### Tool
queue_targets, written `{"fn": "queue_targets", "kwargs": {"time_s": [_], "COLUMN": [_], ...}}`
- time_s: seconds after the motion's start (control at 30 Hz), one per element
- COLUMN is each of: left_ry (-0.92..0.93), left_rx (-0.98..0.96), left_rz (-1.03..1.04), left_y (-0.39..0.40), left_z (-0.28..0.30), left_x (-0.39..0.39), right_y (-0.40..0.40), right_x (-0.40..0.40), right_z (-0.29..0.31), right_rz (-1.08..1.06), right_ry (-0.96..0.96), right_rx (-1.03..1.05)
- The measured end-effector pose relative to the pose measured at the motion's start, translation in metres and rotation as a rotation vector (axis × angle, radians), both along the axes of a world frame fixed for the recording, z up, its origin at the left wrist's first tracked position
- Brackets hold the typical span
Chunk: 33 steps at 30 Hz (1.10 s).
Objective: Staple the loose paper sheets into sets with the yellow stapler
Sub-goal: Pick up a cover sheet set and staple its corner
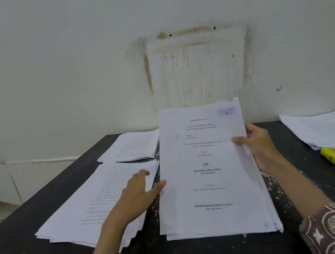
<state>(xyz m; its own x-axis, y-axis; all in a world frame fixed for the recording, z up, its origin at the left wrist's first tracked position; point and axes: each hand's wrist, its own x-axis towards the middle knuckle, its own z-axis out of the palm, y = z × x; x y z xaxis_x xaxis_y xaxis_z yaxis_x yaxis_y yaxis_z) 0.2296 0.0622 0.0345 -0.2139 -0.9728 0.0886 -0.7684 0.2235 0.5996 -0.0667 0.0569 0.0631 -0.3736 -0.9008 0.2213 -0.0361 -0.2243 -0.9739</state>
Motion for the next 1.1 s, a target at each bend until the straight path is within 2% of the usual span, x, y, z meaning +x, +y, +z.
{"fn": "queue_targets", "kwargs": {"time_s": [0.17, 0.27, 0.4, 0.57, 0.87, 0.97, 1.1], "left_ry": [0.668, 0.902, 0.981, 1.005, 0.983, 0.968, 0.977], "left_rx": [0.124, 0.083, -0.020, -0.129, -0.281, -0.325, -0.308], "left_rz": [0.071, 0.122, 0.139, 0.127, 0.092, 0.086, 0.111], "left_y": [-0.009, -0.012, -0.015, -0.023, -0.038, -0.045, -0.057], "left_z": [0.033, 0.036, 0.034, 0.038, 0.037, 0.029, 0.012], "left_x": [-0.045, -0.068, -0.088, -0.112, -0.143, -0.150, -0.153], "right_y": [0.004, 0.007, 0.009, 0.015, 0.017, 0.017, 0.014], "right_x": [-0.003, -0.005, -0.017, -0.030, -0.040, -0.037, -0.032], "right_z": [0.016, 0.025, 0.028, 0.022, 0.029, 0.024, 0.009], "right_rz": [0.005, -0.022, -0.057, -0.105, -0.292, -0.306, -0.306], "right_ry": [-0.101, -0.110, -0.128, -0.060, 0.183, 0.185, 0.160], "right_rx": [-0.136, -0.205, -0.184, -0.096, -0.360, -0.426, -0.402]}}
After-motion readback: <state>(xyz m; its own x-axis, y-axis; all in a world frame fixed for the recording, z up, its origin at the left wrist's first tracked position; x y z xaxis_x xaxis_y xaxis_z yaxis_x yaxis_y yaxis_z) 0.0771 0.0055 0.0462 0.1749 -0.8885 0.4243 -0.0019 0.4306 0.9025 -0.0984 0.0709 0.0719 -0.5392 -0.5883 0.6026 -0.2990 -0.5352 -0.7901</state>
